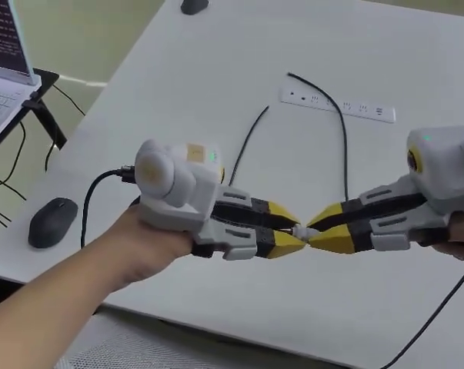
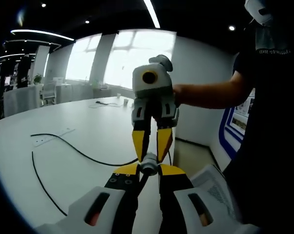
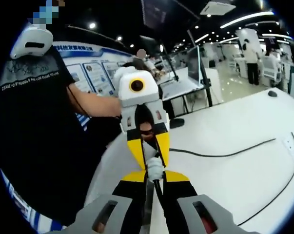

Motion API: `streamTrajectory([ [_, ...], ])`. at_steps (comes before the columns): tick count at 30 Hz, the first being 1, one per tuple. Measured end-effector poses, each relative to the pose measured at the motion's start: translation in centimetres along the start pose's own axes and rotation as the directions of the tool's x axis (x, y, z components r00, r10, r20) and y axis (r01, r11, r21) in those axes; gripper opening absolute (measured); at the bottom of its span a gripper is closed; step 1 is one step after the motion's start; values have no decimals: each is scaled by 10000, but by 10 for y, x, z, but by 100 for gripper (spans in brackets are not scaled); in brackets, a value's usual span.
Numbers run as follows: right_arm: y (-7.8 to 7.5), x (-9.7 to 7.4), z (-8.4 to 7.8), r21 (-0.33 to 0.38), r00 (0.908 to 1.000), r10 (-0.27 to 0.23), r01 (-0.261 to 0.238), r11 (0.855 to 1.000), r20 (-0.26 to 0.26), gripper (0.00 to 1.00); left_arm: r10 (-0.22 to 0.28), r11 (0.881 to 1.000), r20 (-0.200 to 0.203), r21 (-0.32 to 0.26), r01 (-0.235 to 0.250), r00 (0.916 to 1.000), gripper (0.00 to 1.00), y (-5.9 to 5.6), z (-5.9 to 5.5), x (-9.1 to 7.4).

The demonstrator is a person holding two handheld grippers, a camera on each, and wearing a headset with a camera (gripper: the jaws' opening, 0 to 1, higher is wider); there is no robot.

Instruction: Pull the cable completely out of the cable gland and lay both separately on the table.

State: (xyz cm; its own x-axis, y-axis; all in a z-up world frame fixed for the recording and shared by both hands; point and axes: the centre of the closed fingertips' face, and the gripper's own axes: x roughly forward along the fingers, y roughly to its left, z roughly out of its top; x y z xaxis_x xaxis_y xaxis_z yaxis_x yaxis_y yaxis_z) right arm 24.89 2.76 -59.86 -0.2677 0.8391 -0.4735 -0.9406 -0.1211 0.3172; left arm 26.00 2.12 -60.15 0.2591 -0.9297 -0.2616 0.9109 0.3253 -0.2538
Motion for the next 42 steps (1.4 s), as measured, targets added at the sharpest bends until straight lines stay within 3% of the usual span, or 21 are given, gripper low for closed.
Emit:
streamTrajectory([
  [3, -2, 0, 3, -939, 9980, -625, 617, 9937, -51, 7, 19, 9993, 131, -370, -14, 9999, 15, 3, 2, -2],
  [5, -2, 0, 4, -1608, 9936, -1123, 1093, 9809, -97, 7, -7, 9979, 185, -650, 19, 9998, 15, 4, 2, -2],
  [7, -1, 1, 2, -2853, 9853, -1674, 1506, 9465, -353, 7, -101, 9949, 178, -1005, 118, 9998, 15, 3, 0, -2],
  [9, 1, 3, -1, -3483, 9750, -2150, 1824, 9195, -568, 7, -181, 9946, 145, -1017, 195, 9997, 15, 2, -1, -2],
  [10, 0, 5, -2, -4023, 9684, -2409, 1957, 8943, -647, 7, -180, 9950, 141, -982, 193, 9997, 15, 2, -3, -2],
  [14, 0, 8, -4, -4893, 9556, -2820, 2062, 8474, -857, 7, -249, 9908, 126, -1324, 264, 9996, 15, 2, -6, -2],
  [18, 0, 8, -3, -5189, 9475, -3094, 2248, 8248, -813, 7, -339, 9813, 286, -1886, 387, 9990, 15, 3, -5, -5],
  [21, -3, 9, -5, -5249, 9393, -3327, 2424, 8159, -835, 7, -255, 9851, 243, -1694, 293, 9994, 15, 3, -6, -4],
  [26, -7, 11, -4, -5113, 9403, -3306, 2456, 8236, -810, 8, -184, 9857, 263, -1668, 226, 9995, 15, 5, -7, -6],
  [27, -7, 11, -4, -4908, 9429, -3228, 2438, 8365, -817, 8, -189, 9859, 273, -1658, 231, 9995, 15, 5, -7, -6],
  [29, -8, 11, -4, -4800, 9445, -3190, 2448, 8424, -781, 8, -181, 9862, 318, -1638, 231, 9993, 15, 4, -7, -7],
  [31, -4, 12, -2, -4136, 9562, -2846, 2323, 8803, -687, 9, -217, 9886, 313, -1482, 261, 9993, 15, 3, -8, -7],
  [34, -5, 11, -1, -3866, 9608, -2693, 2244, 8945, -655, 13, -219, 9907, 327, -1336, 261, 9992, 15, 1, -7, -7],
  [35, -4, 10, -2, -3179, 9658, -2512, 2188, 9225, -642, 16, -223, 9922, 341, -1217, 263, 9992, 15, 1, -7, -8],
  [36, -2, 11, -2, -2668, 9714, -2296, 2059, 9415, -605, 19, -216, 9933, 342, -1132, 254, 9992, 15, 0, -6, -8],
  [37, -3, 9, -3, -2313, 9732, -2219, 2025, 9516, -607, 22, -203, 9946, 334, -1013, 236, 9992, 15, 0, -7, -9],
  [38, 0, 8, -2, -1876, 9819, -1833, 1712, 9672, -488, 21, -207, 9951, 319, -964, 236, 9993, 15, 0, -7, -9],
  [40, -1, 4, 5, -618, 9891, -1468, 1472, 9872, 114, 21, -193, 9977, 238, -643, 208, 9995, 15, -1, -8, -10],
  [42, -5, 0, 6, 671, 9925, -1164, 1136, 9913, 384, 23, -181, 9993, 203, -309, 187, 9996, 15, -2, -8, -11],
])
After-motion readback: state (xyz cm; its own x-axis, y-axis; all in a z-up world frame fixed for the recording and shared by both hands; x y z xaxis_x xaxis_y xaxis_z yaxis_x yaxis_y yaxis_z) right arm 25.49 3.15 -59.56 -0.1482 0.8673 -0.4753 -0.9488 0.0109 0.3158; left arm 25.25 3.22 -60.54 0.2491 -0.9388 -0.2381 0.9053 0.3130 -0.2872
